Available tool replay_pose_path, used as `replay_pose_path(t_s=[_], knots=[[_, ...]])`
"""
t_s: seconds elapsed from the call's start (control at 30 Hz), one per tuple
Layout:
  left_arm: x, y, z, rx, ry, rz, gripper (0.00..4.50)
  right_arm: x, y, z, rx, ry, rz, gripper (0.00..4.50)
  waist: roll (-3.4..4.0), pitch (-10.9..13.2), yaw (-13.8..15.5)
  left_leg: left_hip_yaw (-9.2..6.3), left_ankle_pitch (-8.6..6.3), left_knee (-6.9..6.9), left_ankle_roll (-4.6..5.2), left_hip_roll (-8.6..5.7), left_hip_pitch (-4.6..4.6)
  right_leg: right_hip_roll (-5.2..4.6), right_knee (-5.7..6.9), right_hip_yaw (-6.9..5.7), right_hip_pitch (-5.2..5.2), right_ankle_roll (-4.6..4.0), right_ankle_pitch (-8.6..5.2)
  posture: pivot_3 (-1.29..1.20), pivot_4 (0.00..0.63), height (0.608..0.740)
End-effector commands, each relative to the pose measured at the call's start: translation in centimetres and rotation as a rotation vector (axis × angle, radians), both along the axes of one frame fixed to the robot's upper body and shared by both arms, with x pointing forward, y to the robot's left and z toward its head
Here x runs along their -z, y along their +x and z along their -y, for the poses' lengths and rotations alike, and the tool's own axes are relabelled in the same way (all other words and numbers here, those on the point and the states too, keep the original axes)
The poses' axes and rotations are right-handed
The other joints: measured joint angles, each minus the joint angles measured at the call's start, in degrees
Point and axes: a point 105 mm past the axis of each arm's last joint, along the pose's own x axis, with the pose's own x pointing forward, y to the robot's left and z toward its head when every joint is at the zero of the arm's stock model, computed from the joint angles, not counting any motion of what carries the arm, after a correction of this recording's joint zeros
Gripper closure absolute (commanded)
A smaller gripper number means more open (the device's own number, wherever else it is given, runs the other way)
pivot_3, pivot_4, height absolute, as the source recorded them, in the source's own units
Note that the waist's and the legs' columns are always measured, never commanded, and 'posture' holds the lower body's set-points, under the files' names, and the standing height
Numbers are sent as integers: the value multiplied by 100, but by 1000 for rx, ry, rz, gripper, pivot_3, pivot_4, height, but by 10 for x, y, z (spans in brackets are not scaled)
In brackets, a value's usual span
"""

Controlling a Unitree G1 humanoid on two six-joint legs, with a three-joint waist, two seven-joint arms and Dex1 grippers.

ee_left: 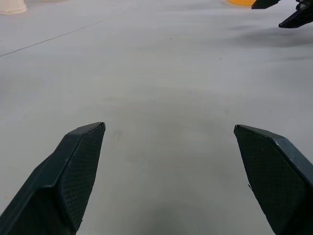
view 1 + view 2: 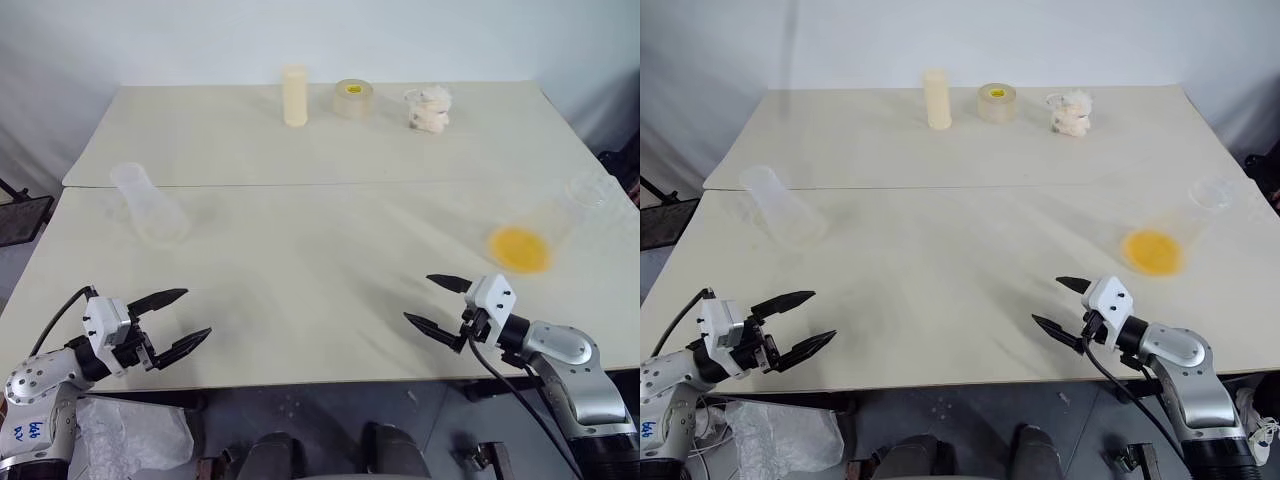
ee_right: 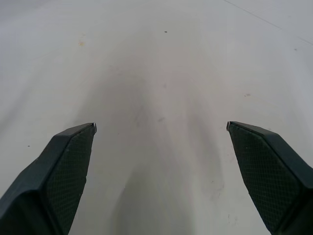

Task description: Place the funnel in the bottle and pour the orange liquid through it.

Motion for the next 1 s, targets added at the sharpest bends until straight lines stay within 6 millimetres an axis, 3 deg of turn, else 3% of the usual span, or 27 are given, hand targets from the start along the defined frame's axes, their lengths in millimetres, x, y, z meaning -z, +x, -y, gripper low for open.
replay_pose_path(t_s=[0.03,0.23,0.4,0.53,0.8,1.0], knots=[[-8,1,0,19,10,9,0,-11,-2,-1,-3,10,42,17,0,0,0,0,0,0,0,0,0,0,0,0,0,0,0,0,150,740],[-11,12,-4,-73,-26,-24,0,-11,-2,-2,-1,11,41,17,0,0,0,-1,0,0,0,0,0,0,1,0,0,0,0,0,150,740],[3,21,-9,-168,-58,-202,0,-13,5,-6,-7,16,49,17,0,0,-6,-1,0,0,0,0,1,0,3,1,0,0,0,0,150,740],[-20,10,-13,-212,-106,5,0,-17,7,-10,-36,32,62,17,-1,0,-9,0,0,0,0,1,1,0,2,3,0,0,0,0,150,740],[-28,-30,-43,-427,-125,71,0,-36,25,-19,-82,73,106,17,-11,5,-20,-1,-1,2,-3,3,1,0,-1,3,0,0,0,0,150,740],[-27,-27,-60,-561,-128,109,0,-48,32,-31,-128,105,113,17,-14,7,53,-12,0,11,-1,1,1,-2,-1,4,8,0,0,0,150,740]])
